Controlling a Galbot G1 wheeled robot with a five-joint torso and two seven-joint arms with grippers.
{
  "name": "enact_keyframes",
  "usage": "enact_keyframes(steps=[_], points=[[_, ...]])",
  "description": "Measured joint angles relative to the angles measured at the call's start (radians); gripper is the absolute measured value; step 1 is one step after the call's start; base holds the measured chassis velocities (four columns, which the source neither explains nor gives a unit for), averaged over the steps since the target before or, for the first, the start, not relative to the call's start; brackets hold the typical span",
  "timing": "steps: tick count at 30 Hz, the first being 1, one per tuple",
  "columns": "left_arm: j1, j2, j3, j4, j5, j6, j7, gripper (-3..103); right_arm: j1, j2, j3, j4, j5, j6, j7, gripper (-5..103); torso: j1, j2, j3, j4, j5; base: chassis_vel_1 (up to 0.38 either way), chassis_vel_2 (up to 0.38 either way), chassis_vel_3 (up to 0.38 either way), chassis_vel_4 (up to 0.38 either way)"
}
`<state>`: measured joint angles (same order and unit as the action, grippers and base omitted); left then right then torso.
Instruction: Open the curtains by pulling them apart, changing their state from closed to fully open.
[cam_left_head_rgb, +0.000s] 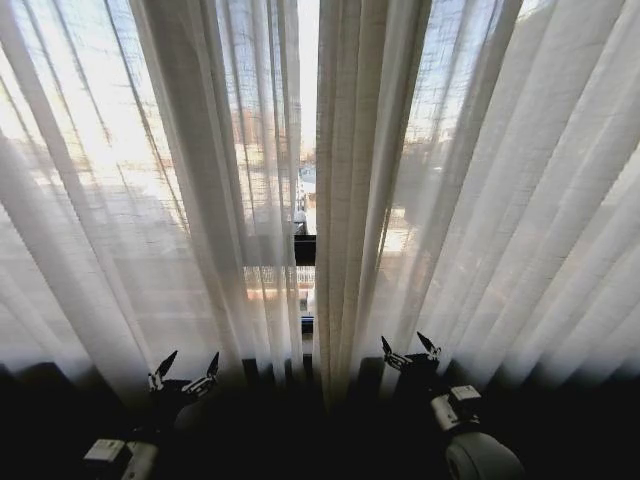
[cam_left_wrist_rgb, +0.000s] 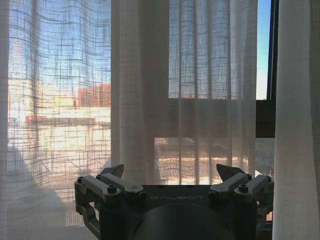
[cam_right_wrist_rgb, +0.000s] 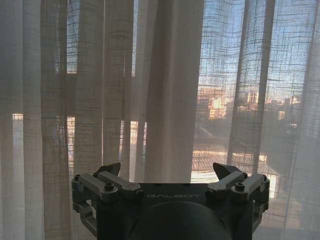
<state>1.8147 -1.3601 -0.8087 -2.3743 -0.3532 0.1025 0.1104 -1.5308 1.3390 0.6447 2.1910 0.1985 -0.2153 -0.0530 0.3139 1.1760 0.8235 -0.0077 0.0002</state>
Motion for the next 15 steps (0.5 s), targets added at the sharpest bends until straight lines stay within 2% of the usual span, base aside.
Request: enact_keyframes(steps=[15], points=[[0.015,-0.016,0.002,-0.018,0.018,0.004,0.000,100,-0.003,-0.009,0.000,-0.002,0.002,0.003,0.001,100,0.000,0.000,0.000,0.0001,-0.0001,0.129,0.118,-0.122,-0.124]])
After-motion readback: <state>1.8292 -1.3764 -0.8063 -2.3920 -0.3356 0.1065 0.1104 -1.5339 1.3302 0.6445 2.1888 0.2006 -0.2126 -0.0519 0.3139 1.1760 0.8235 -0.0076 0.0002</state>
